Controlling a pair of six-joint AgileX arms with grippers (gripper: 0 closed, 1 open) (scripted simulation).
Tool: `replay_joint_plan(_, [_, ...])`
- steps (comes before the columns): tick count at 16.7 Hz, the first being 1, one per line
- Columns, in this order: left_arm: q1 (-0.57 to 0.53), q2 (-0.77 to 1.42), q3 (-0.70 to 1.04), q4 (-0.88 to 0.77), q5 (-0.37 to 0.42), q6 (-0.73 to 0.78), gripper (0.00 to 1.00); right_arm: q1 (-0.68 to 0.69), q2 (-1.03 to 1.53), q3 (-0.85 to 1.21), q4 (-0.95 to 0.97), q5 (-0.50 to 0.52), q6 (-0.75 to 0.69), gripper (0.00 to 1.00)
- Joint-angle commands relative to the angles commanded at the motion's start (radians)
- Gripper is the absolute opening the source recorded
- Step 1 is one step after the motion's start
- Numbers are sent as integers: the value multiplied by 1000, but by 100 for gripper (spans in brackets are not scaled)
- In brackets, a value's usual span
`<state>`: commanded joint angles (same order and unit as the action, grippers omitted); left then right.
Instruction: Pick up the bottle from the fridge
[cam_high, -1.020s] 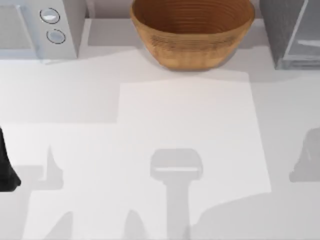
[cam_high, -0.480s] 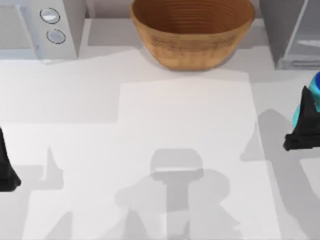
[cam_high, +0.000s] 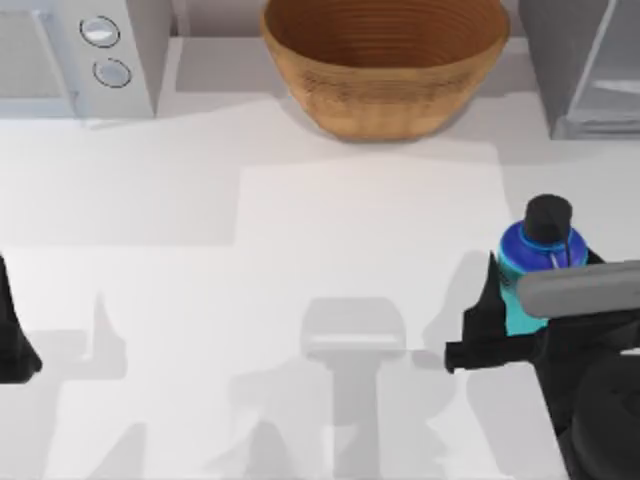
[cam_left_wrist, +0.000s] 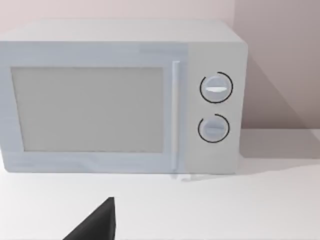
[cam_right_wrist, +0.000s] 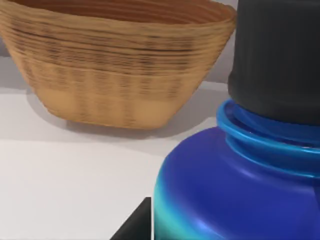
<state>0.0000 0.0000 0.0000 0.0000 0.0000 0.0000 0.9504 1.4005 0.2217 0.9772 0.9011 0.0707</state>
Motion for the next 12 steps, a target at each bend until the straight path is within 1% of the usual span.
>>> replay_joint_plan(7, [0,0,0,0,0,0,100,289,364,121,352,349,-9,0])
replay_joint_plan(10, [0,0,0,0,0,0,100,368,455,162,442,438,-21,0])
replay_joint_plan(12, [0,0,0,0,0,0,100,384,472,171,459,456,-25,0])
